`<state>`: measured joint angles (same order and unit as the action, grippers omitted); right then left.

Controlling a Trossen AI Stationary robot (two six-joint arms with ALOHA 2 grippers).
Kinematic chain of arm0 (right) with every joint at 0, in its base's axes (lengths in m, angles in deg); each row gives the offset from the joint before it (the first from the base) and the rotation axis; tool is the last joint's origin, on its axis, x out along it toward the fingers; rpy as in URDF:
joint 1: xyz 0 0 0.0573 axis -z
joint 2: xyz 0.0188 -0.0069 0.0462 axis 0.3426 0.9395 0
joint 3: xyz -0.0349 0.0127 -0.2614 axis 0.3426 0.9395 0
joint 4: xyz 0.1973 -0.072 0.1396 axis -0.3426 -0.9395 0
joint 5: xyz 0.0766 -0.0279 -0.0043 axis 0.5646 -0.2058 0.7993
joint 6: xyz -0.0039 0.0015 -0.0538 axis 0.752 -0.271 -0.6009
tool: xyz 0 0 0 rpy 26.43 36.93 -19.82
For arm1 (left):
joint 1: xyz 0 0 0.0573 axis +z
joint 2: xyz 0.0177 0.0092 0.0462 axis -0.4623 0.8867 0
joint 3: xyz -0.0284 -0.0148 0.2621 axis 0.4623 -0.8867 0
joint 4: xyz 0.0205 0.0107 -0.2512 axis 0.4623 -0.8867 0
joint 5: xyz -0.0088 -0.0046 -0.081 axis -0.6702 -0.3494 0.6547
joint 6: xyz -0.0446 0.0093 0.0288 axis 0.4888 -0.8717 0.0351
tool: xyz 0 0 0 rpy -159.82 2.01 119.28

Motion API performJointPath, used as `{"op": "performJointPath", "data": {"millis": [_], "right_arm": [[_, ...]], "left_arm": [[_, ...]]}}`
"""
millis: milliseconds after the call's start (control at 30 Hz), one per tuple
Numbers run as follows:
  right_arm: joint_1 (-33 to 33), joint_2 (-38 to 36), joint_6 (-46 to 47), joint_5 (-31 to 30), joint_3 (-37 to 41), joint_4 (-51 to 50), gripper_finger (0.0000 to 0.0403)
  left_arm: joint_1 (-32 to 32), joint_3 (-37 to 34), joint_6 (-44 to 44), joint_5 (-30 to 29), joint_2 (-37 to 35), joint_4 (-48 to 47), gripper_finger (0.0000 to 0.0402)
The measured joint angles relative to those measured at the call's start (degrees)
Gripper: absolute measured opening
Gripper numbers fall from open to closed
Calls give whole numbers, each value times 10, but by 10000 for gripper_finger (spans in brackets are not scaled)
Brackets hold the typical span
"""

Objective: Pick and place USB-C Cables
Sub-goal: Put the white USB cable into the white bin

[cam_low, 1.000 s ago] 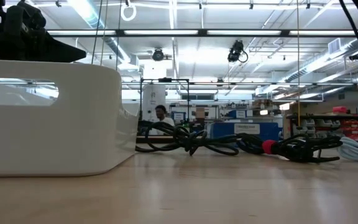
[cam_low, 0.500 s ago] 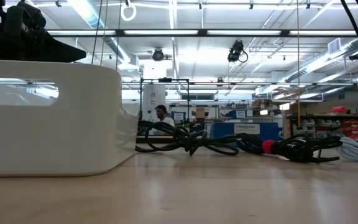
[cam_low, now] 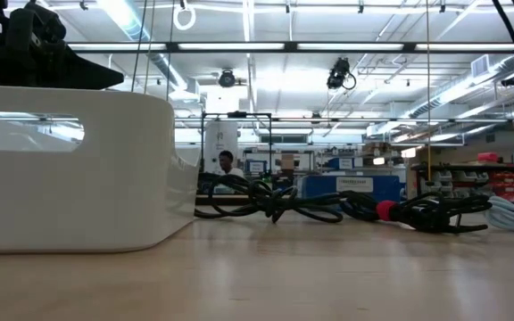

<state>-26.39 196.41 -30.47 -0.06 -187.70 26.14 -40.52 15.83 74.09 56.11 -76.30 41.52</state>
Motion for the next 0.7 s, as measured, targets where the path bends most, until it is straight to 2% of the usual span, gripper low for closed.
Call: {"op": "performJointPath", "data": {"millis": [467,700], "right_arm": [[-10,-1,5,34,96,131,58],[-11,-2,10,49,152,160,58]], "left_arm": [[0,0,0,0,0,0,11],[0,0,0,0,0,0,11]]}}
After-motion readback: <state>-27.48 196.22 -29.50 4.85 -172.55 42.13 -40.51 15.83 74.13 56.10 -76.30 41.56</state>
